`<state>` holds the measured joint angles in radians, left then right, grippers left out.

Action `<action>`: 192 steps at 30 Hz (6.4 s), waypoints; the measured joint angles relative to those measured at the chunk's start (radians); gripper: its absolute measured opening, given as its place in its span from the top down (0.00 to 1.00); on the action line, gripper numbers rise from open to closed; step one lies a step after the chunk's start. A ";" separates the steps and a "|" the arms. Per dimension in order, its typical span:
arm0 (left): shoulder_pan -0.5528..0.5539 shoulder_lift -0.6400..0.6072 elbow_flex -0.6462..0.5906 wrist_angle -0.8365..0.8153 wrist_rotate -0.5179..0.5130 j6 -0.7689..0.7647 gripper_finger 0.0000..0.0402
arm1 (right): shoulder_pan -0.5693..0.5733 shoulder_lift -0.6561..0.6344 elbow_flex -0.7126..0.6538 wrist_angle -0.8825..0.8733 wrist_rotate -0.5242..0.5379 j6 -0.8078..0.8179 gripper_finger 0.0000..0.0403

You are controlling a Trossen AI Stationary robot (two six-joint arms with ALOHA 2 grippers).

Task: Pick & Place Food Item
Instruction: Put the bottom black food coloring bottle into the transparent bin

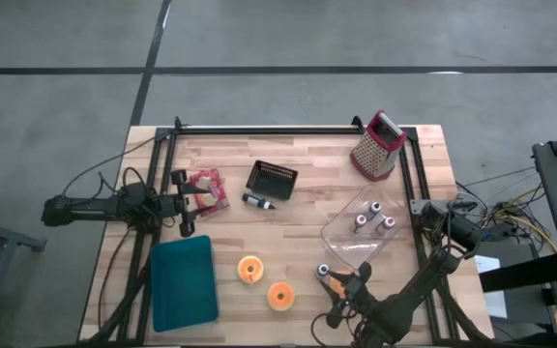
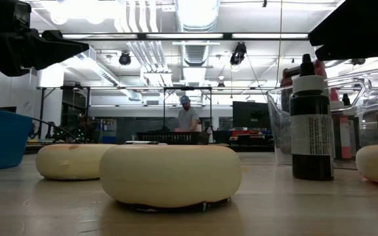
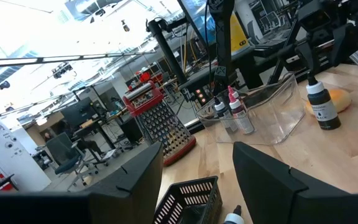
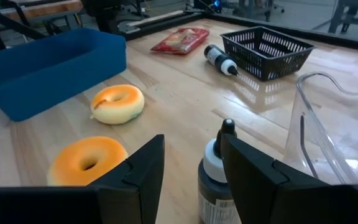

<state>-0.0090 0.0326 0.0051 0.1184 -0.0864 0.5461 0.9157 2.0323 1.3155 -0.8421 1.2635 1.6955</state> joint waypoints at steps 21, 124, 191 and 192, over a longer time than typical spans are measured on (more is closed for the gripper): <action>0.000 0.000 0.000 0.000 0.000 0.000 0.50 | -0.029 0.000 0.000 0.033 0.011 -0.077 0.65; 0.000 0.000 0.000 0.000 0.000 0.000 0.50 | -0.079 -0.003 0.015 -0.138 -0.132 -0.002 0.89; 0.000 0.000 0.000 0.000 0.000 0.000 0.50 | -0.079 -0.396 -0.136 -0.718 -0.120 0.380 0.89; 0.000 0.000 0.000 0.000 0.000 0.000 0.50 | -0.079 -0.396 -0.158 -0.706 -0.121 0.395 0.89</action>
<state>-0.0090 0.0326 0.0055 0.1184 -0.0864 0.5461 0.8364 1.6367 1.1573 -1.5482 1.1423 2.0906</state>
